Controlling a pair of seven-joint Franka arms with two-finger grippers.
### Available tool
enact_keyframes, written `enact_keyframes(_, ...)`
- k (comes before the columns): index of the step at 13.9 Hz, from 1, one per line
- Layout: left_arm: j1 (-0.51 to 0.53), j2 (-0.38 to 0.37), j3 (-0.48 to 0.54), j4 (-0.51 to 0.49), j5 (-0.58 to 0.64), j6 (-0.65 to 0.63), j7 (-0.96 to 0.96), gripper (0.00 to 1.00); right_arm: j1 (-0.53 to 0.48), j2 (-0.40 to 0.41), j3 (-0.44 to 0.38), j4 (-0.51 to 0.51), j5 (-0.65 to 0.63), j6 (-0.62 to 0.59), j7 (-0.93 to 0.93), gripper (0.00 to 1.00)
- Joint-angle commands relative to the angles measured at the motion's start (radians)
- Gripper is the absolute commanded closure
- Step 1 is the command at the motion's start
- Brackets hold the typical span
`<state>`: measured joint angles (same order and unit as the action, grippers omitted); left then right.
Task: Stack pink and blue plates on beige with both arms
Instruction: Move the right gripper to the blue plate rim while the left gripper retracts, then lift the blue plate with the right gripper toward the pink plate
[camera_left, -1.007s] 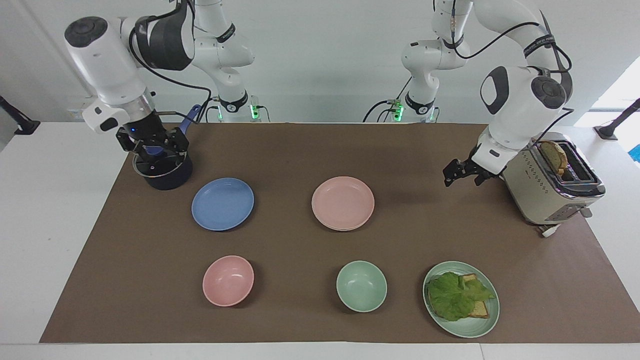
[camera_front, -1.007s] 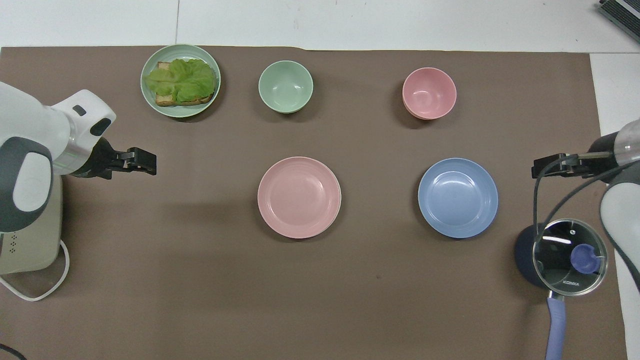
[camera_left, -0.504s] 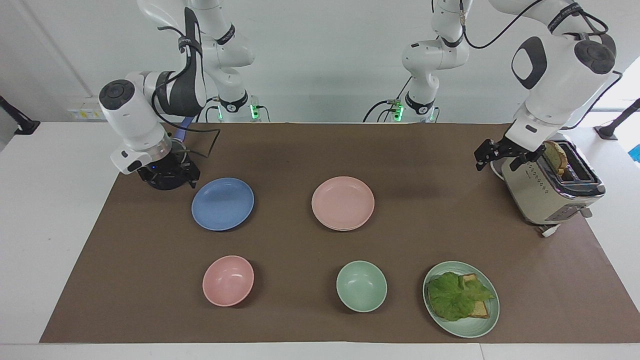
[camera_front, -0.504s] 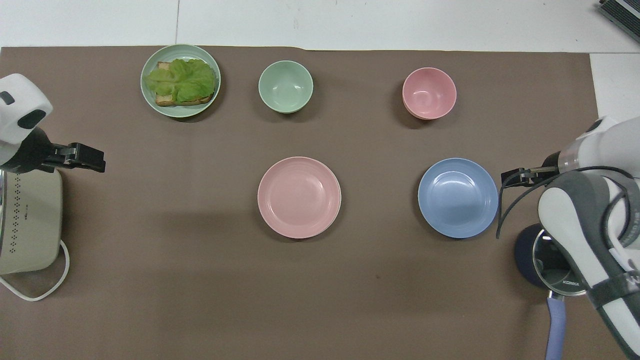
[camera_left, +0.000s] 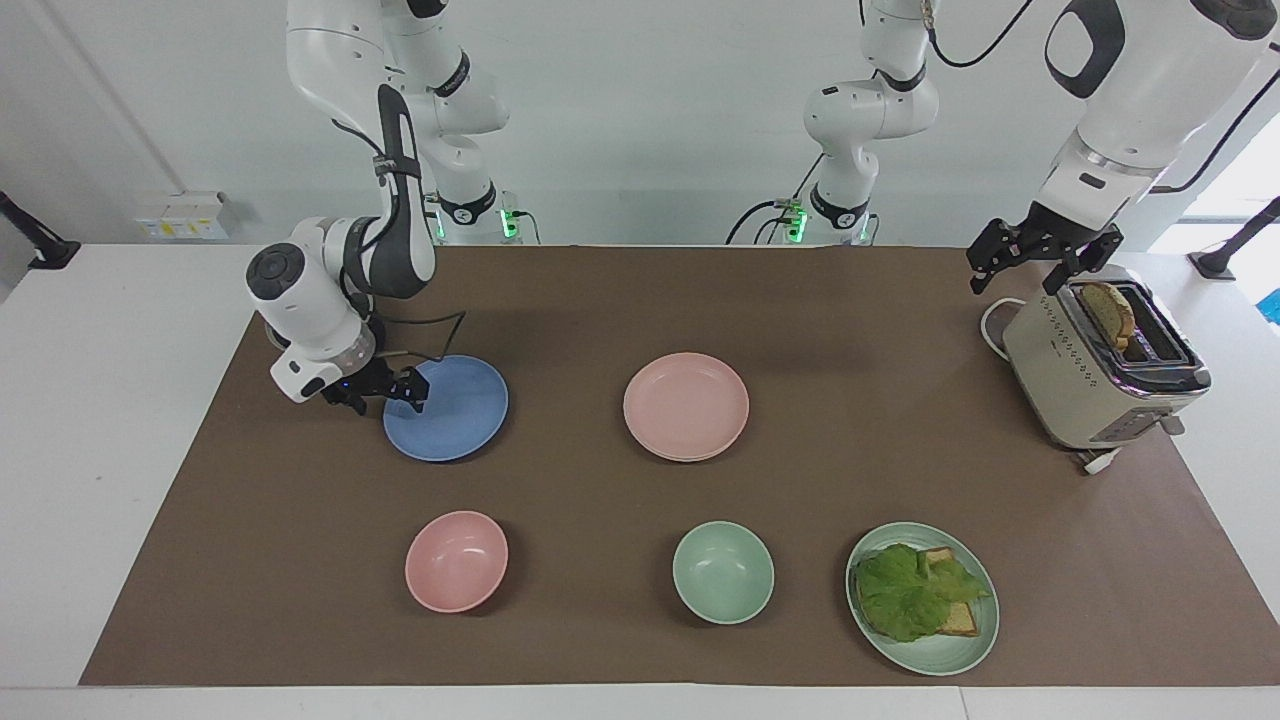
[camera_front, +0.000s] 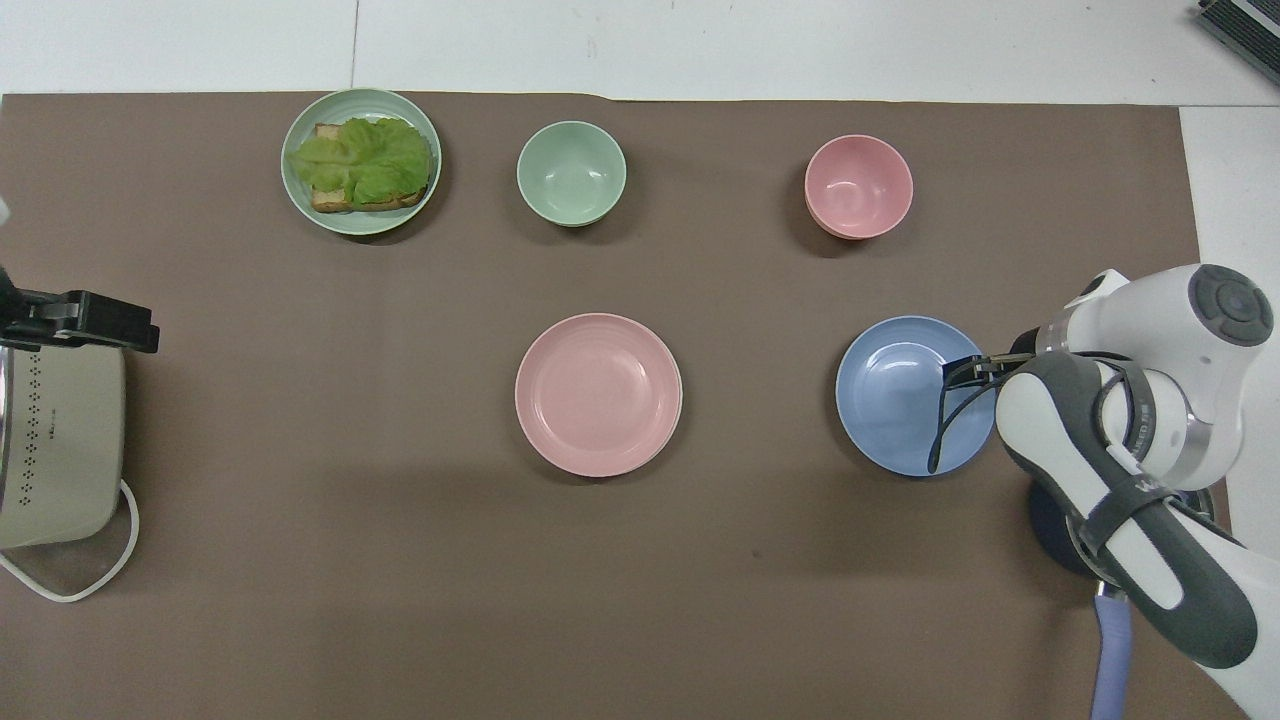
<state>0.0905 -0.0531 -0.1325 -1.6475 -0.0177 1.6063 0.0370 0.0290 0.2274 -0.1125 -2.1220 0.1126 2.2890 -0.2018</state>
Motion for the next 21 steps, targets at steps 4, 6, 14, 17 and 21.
enact_keyframes(4,0.0,-0.028,0.001,0.003,0.018,-0.037,0.001,0.0,-0.014,-0.008,0.005,-0.007,0.029,0.012,-0.085,0.84)
enact_keyframes(6,0.008,-0.028,0.007,0.003,0.018,-0.037,0.001,0.0,-0.017,-0.007,0.005,-0.001,0.029,0.01,-0.085,1.0)
enact_keyframes(14,0.008,-0.028,0.013,0.003,0.018,-0.037,0.001,0.0,-0.009,-0.048,0.004,0.171,0.025,-0.212,-0.082,1.0)
enact_keyframes(17,0.006,-0.028,0.011,0.003,0.018,-0.037,0.001,0.0,0.0,-0.101,0.01,0.226,0.027,-0.307,-0.077,1.0)
enact_keyframes(21,0.008,-0.028,0.014,0.003,0.018,-0.037,0.001,0.0,0.034,-0.172,0.023,0.302,0.032,-0.42,-0.009,1.0)
